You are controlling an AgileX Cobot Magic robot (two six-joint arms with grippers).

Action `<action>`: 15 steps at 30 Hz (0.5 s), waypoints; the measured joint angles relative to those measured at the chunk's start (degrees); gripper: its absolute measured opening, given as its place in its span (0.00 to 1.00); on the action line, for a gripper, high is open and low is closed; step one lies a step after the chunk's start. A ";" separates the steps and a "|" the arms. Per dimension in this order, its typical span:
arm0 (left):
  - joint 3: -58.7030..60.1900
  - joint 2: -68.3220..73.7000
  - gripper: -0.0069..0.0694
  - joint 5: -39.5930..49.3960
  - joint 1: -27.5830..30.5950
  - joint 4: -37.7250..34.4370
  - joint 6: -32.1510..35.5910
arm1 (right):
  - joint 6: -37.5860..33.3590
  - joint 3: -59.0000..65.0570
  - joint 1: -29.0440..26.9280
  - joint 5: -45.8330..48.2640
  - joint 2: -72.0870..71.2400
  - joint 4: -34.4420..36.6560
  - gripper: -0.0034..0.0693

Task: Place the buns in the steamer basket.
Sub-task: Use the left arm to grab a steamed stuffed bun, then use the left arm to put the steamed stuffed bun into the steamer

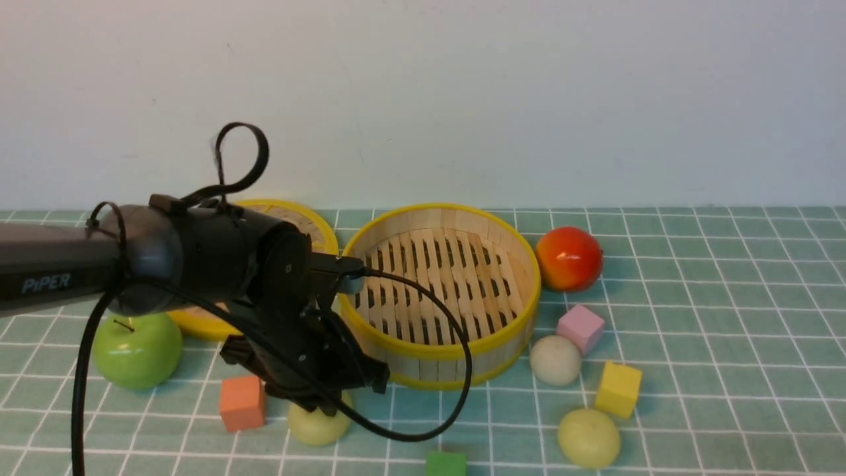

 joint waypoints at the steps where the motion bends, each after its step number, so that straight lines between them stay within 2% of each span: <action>1: 0.00 0.00 0.16 0.40 0.00 0.00 0.00 | 0.00 0.00 0.00 0.00 0.00 0.00 0.38; 2: 0.00 -0.09 0.11 0.86 0.00 0.00 0.00 | 0.00 0.00 0.00 0.00 0.00 0.00 0.38; 4: 0.00 -0.79 0.07 1.98 -0.06 0.00 0.00 | 0.00 0.00 0.00 0.00 0.00 0.00 0.38; 8: -2.57 -4.51 0.07 6.88 -0.09 -0.05 0.00 | 0.00 0.00 0.00 0.00 0.00 0.00 0.38; 15: -17.40 -7.88 0.07 11.23 -0.17 -2.08 0.07 | 0.00 0.00 0.00 0.00 0.00 0.00 0.38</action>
